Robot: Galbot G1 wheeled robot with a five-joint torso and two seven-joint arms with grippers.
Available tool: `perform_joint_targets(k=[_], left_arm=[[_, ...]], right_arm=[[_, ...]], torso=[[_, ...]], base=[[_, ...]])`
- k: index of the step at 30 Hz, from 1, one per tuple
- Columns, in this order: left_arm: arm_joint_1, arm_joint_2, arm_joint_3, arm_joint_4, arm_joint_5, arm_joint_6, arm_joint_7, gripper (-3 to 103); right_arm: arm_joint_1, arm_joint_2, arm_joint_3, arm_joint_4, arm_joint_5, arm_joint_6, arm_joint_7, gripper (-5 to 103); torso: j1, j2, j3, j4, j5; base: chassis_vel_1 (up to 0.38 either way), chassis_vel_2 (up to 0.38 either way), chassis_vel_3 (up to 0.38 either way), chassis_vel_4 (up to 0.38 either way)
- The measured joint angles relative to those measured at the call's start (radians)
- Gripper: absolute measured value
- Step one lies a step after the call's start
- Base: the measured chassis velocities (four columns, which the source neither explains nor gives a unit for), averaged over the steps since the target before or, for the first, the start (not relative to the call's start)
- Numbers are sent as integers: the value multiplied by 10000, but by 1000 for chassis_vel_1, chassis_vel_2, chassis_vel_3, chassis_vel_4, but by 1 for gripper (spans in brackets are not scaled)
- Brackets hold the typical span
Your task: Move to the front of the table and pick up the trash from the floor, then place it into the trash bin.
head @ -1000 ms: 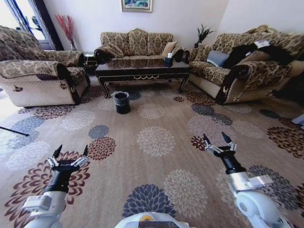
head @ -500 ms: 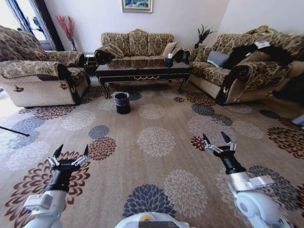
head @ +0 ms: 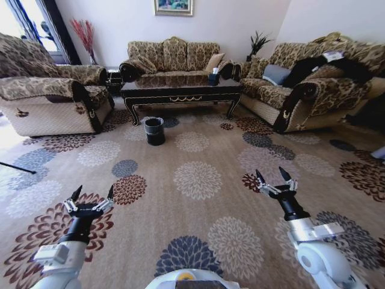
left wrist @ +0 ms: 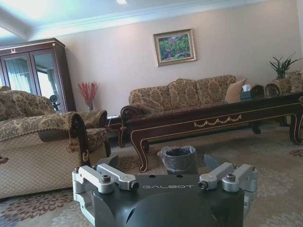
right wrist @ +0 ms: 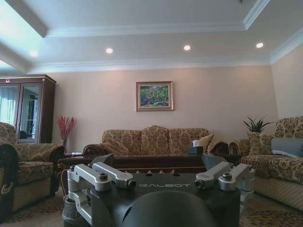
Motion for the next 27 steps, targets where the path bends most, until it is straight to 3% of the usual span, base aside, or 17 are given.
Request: perform_joint_targets(k=[10,14,17,27], left_arm=[[58,-49,-10,-92,-42,38,28,100],[49,-26,-34,-110,-136,347,-93,100],[-71,103,-41,-125,-456,822,-612,100],[-256,75,-95,41,-808,491,-970,100]], right_arm=[[-185,162,13,52,-361,-222,35,100],[-82,160,-28,51,-215,-176,248,100],[-120,81,54,180,-165,-256,499,100],[-183,0,123,420,-146,-311,668,100]], torso=[[-1,1,-1,-1,0],[0,0,0,1,0],[0,0,1,1,0],[0,0,0,0,-1]], base=[[0,0,0,0],[0,0,0,0],[0,0,0,0],[0,0,0,0]])
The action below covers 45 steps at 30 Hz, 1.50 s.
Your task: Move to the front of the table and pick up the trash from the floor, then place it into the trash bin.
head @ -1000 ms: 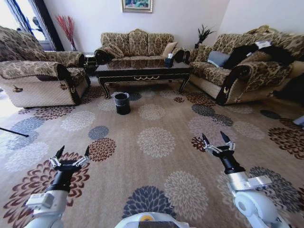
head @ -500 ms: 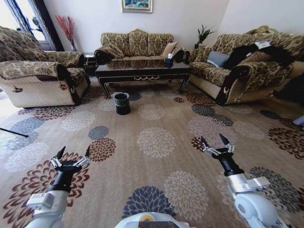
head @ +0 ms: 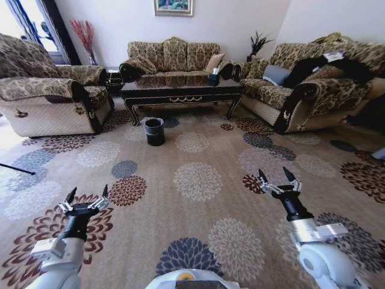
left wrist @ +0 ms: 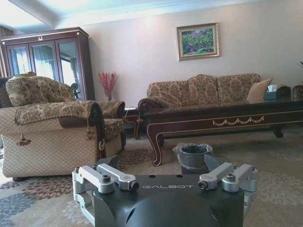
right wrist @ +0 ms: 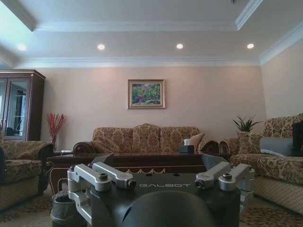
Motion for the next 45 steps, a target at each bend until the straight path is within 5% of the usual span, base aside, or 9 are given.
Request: perform_joint_targets(k=[24,45], left_arm=[[17,-61,-29,79,-105,-197,4,100],[17,-59,-28,78,-95,-199,9,100]], right_arm=[[199,-20,-123,-166,-264,-13,108,100],[200,-19,-120,-166,-259,-14,105,100]], torso=[[19,92,68,0,1],[184,925,735,0,1]], base=[[0,0,0,0],[0,0,0,0]])
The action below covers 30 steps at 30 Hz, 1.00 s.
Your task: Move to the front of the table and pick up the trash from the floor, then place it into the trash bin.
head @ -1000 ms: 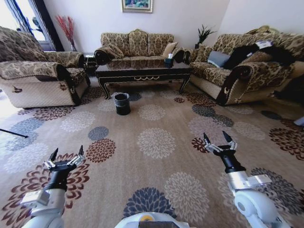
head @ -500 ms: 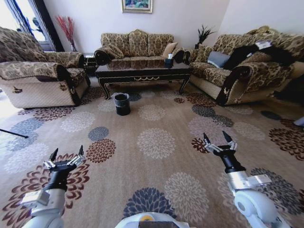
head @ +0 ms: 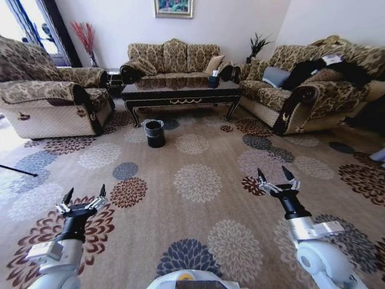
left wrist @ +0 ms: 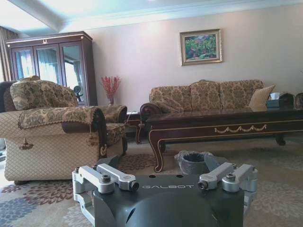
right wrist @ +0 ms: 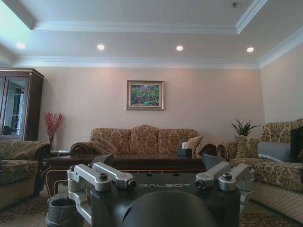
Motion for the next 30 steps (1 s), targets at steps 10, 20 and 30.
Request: perform_joint_targets(k=[10,20,30], left_arm=[[0,0,0,-1,6,0,5,100],[0,1,0,-1,8,1,9,100],[0,0,0,-1,8,2,9,100]], right_arm=[[0,0,0,0,2,0,-1,100],[0,0,0,1,3,1,-1,100],[0,0,0,1,2,2,-1,100]], torso=[[99,409,312,0,0],[212,832,621,1,0],[343,1229,888,0,0]], base=[[0,0,0,0],[0,0,0,0],[0,0,0,0]])
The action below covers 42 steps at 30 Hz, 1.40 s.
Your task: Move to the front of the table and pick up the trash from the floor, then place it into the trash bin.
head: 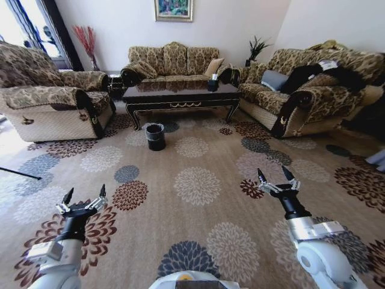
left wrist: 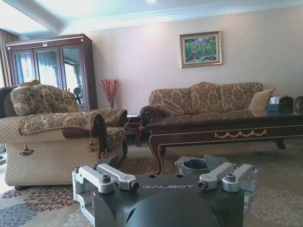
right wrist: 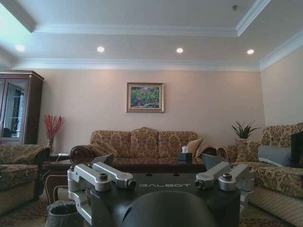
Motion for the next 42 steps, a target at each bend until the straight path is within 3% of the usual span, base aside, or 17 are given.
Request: perform_joint_targets(k=[13,42], left_arm=[[0,0,0,0,0,0,0,100],[0,0,0,0,0,1,0,100]], right_arm=[[0,0,0,0,0,0,0,100],[0,0,0,0,0,0,0,100]], torso=[[166,555,390,-1,0],[491,1484,992,-1,0]], base=[[0,0,0,0],[0,0,0,0]])
